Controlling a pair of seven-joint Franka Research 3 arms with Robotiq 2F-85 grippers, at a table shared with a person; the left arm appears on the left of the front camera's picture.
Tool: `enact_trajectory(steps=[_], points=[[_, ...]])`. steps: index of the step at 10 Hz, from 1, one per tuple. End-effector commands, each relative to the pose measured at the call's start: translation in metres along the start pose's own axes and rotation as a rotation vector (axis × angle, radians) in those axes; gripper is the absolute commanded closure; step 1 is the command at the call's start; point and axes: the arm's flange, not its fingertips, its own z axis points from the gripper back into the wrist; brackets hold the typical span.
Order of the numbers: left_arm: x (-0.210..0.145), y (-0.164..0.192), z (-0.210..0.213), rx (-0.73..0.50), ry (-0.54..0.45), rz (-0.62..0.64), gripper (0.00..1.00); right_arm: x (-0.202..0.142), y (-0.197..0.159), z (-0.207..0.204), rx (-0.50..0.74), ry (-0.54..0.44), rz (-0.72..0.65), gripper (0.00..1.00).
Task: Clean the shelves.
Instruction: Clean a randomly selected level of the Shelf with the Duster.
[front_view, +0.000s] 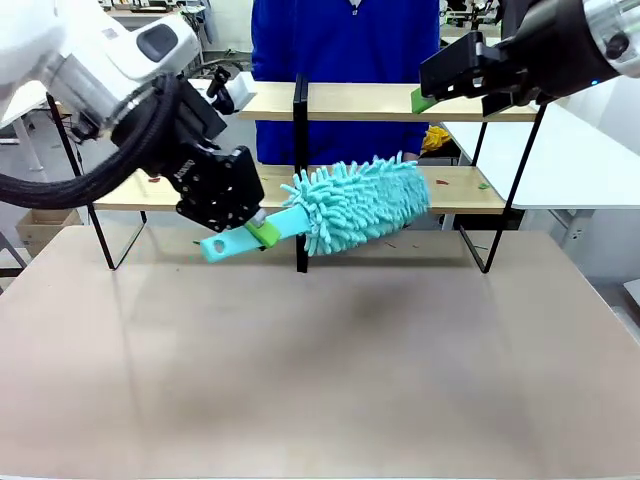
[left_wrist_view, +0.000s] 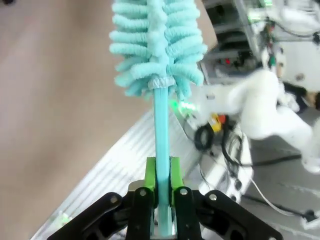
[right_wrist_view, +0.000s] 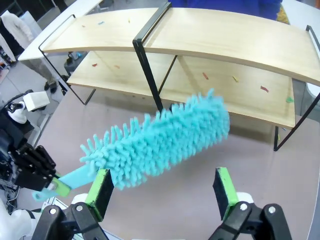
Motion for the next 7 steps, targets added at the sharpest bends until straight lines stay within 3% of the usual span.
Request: enact_trajectory(steps=[1,5,7], points=[[0.006,-0.014,-0.034,0.138,-0.133,0.048,0.87,0.0,-0.001,-0.001,0.005,-0.001,-0.004,0.0],[0.03,-0.024,-0.075,0.346,-0.401,0.233,0.87,0.0,-0.001,-0.001,0.005,-0.001,-0.004,0.0],[0.05,-0.03,-0.092,0.379,-0.348,0.265,0.87,0.0,-0.001,-0.001,0.005,-0.001,-0.004,0.0]])
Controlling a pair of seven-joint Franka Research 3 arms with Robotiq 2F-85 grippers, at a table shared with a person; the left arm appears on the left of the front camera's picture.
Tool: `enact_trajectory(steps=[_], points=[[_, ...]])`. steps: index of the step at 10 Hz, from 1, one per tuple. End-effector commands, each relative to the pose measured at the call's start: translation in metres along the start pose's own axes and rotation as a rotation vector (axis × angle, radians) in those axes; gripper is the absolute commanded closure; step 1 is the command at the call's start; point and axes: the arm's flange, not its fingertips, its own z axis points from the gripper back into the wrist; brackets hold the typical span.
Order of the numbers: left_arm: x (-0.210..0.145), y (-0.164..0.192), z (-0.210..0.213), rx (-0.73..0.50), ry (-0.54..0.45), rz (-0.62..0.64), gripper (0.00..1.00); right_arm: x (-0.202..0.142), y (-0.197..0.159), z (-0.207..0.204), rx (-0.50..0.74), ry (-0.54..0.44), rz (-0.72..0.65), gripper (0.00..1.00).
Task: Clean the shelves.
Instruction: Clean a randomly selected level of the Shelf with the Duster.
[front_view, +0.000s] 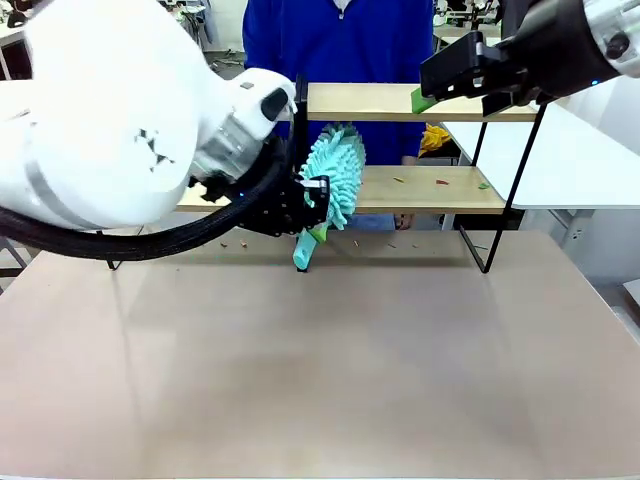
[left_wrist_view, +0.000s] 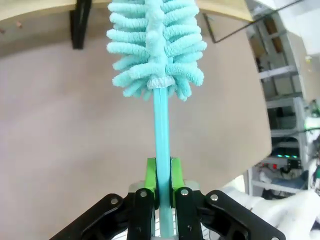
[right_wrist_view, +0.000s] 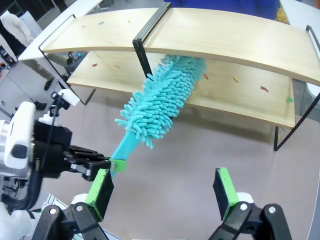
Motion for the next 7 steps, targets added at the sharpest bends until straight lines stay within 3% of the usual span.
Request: enact_trajectory(steps=[1,4,7], points=[[0.019,-0.022,-0.013,0.049,0.04,0.035,0.87,0.0,-0.001,-0.001,0.005,-0.001,-0.004,0.0],[0.043,-0.033,-0.033,0.092,-0.036,0.137,0.87,0.0,-0.001,-0.001,0.005,-0.001,-0.004,0.0],[0.062,-0.047,-0.063,0.131,0.029,0.104,0.87,0.0,-0.001,-0.001,0.005,-0.001,-0.004,0.0]])
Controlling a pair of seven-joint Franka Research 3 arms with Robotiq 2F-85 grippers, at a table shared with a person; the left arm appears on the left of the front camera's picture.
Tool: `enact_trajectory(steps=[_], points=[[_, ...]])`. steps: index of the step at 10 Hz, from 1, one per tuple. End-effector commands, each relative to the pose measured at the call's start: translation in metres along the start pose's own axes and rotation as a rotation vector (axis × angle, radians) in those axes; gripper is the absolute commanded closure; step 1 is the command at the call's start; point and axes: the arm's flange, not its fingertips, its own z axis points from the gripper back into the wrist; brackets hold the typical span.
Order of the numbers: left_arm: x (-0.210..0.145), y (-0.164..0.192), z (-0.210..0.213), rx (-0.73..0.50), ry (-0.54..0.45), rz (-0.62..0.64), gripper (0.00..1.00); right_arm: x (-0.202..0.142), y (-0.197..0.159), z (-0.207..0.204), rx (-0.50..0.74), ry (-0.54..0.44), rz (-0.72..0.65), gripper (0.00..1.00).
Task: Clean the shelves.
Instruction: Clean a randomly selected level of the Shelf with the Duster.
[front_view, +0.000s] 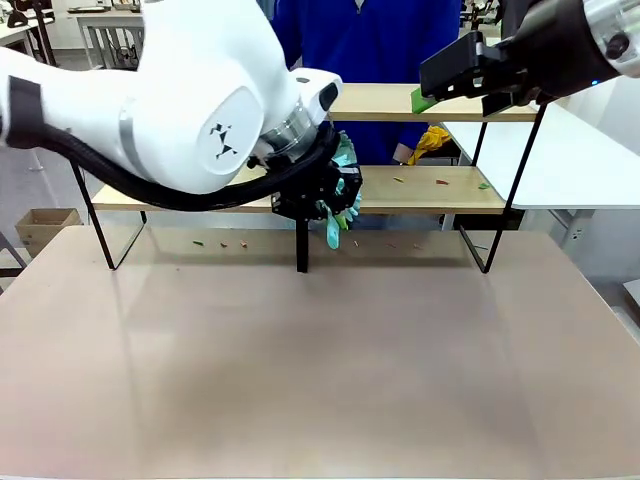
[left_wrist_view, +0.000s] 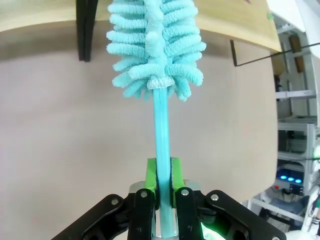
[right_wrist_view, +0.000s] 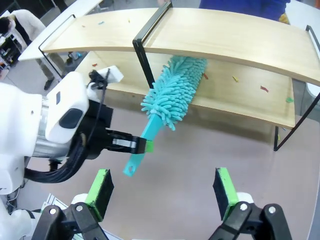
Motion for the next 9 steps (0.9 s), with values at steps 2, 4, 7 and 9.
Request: enact_trajectory(steps=[2,4,7,9], points=[[0.014,-0.031,-0.019,0.017,0.037,-0.013,0.87,0.0,-0.001,-0.001,0.005,-0.001,-0.004,0.0],[0.017,-0.045,-0.029,-0.045,0.063,-0.076,0.87,0.0,-0.001,-0.001,0.005,-0.001,-0.004,0.0],[0.024,-0.057,-0.044,-0.115,0.136,-0.08,0.87,0.0,-0.001,-0.001,0.005,-0.001,-0.004,0.0],[0.011,-0.052,-0.037,-0.063,0.08,-0.078,0.87,0.0,-0.001,-0.001,0.005,-0.001,-0.004,0.0]])
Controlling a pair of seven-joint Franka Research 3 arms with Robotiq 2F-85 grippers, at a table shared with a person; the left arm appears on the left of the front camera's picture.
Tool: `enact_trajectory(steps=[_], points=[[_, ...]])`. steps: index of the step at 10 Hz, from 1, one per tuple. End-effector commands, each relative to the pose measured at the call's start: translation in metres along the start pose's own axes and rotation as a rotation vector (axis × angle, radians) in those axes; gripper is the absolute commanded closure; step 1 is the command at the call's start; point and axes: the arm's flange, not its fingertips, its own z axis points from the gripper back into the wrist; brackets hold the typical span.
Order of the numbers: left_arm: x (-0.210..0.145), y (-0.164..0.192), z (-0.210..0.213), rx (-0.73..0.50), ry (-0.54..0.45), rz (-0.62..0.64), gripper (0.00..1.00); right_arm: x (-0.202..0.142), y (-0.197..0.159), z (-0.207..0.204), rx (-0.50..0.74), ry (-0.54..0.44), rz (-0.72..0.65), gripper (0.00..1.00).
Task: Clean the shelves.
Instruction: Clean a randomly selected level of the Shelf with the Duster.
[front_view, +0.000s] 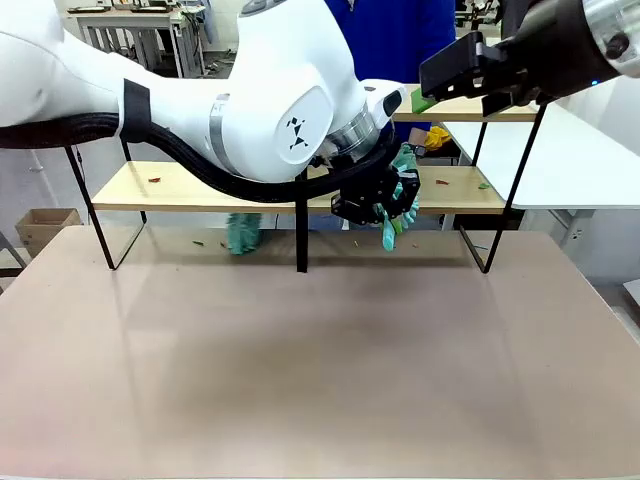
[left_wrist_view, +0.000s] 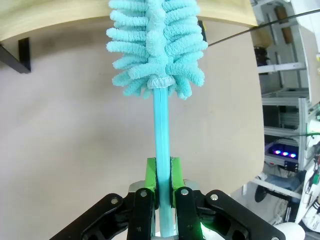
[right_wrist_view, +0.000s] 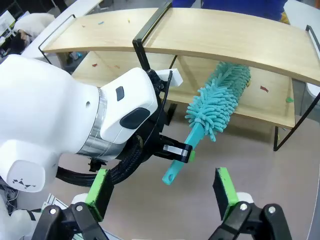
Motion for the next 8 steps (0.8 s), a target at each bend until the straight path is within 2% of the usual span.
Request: enact_trajectory(steps=[1,3,8], points=[[-0.006,0.005,0.008,0.02,-0.019,0.003,0.87,0.0,-0.001,-0.001,0.005,-0.001,-0.004,0.0],[-0.006,0.005,0.008,0.02,-0.019,0.003,0.87,0.0,-0.001,-0.001,0.005,-0.001,-0.004,0.0],[0.041,0.013,-0.016,-0.088,0.036,-0.073,0.87,0.0,-0.001,-0.001,0.005,-0.001,-0.004,0.0]])
